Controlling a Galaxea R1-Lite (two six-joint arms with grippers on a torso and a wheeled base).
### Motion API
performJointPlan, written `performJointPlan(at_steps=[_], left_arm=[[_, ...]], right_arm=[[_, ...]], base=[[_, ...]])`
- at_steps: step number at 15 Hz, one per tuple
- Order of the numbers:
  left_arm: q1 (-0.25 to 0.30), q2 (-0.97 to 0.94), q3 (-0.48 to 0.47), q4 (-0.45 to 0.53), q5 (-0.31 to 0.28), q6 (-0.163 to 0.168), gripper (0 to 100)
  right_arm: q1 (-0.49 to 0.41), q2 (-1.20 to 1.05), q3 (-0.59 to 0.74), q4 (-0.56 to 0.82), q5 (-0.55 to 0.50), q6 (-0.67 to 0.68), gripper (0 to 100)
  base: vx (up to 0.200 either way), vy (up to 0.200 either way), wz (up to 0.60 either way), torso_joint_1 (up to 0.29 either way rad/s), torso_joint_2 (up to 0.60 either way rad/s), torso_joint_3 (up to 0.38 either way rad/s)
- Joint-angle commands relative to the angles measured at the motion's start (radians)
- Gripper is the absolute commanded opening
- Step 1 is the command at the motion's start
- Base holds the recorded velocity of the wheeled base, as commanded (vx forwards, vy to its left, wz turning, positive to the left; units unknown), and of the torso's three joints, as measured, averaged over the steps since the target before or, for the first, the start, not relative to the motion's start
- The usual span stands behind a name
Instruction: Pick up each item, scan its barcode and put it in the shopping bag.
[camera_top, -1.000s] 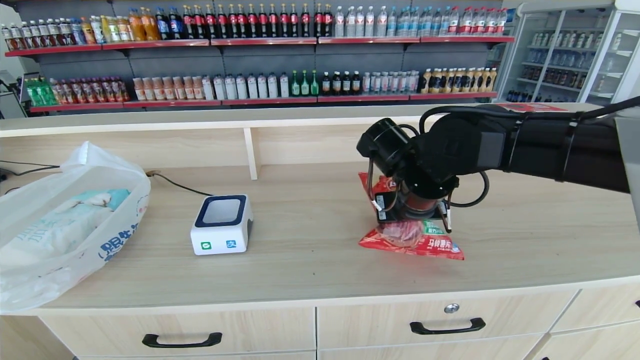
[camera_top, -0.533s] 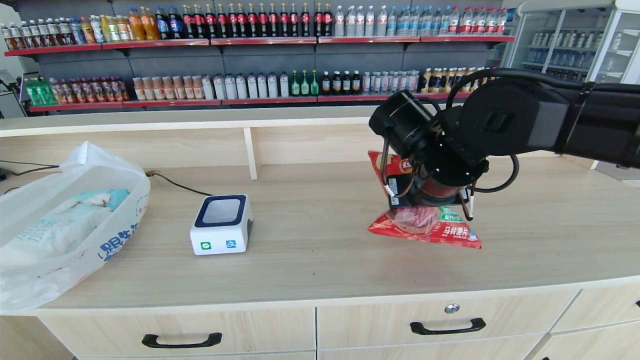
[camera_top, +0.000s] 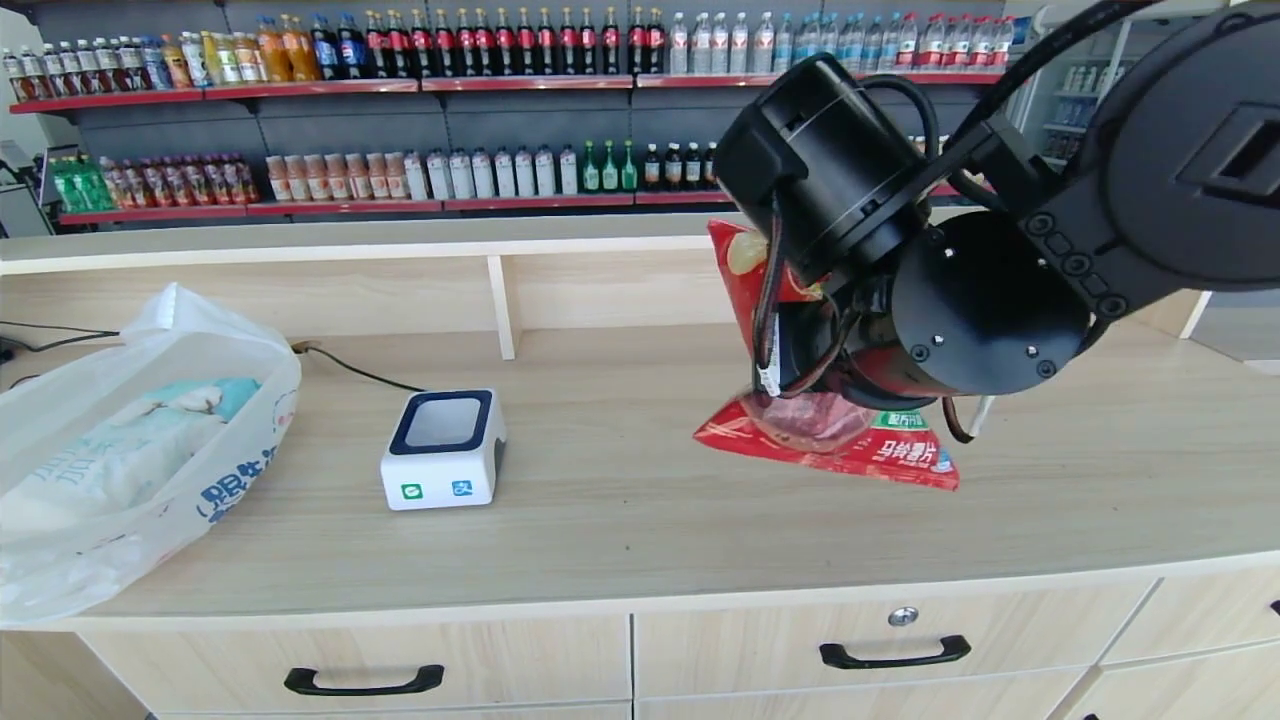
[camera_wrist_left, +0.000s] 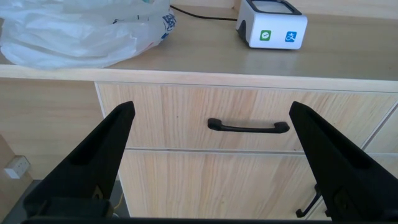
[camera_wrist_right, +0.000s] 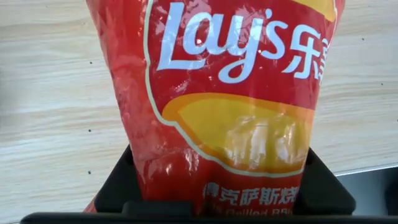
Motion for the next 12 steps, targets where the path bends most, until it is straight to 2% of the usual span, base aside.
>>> performJointPlan(at_steps=[1, 4, 8, 9, 11, 12], left_arm=[[0.0, 0.0, 0.0, 0.0, 0.0, 0.0, 100], [0.0, 0.0, 0.0, 0.0, 0.0, 0.0, 100], [0.0, 0.0, 0.0, 0.0, 0.0, 0.0, 100], [0.0, 0.0, 0.0, 0.0, 0.0, 0.0, 100], [0.0, 0.0, 0.0, 0.0, 0.0, 0.0, 100], [0.0, 0.0, 0.0, 0.0, 0.0, 0.0, 100]], right_arm=[[0.07, -0.048, 0.0, 0.002, -0.011, 0.052, 0], [0.124, -0.101, 0.0, -0.012, -0.008, 0.099, 0], [0.182, -0.201, 0.0, -0.165, 0.055, 0.18, 0], [0.187, -0.281, 0.038, -0.205, 0.124, 0.196, 0], [0.181, -0.419, 0.259, -0.329, 0.254, 0.193, 0], [0.15, -0.486, 0.39, -0.412, 0.326, 0.185, 0]], base=[[0.0, 0.0, 0.0, 0.0, 0.0, 0.0], [0.0, 0.0, 0.0, 0.0, 0.0, 0.0], [0.0, 0.0, 0.0, 0.0, 0.0, 0.0], [0.0, 0.0, 0.0, 0.0, 0.0, 0.0], [0.0, 0.0, 0.0, 0.0, 0.0, 0.0], [0.0, 0.0, 0.0, 0.0, 0.0, 0.0]])
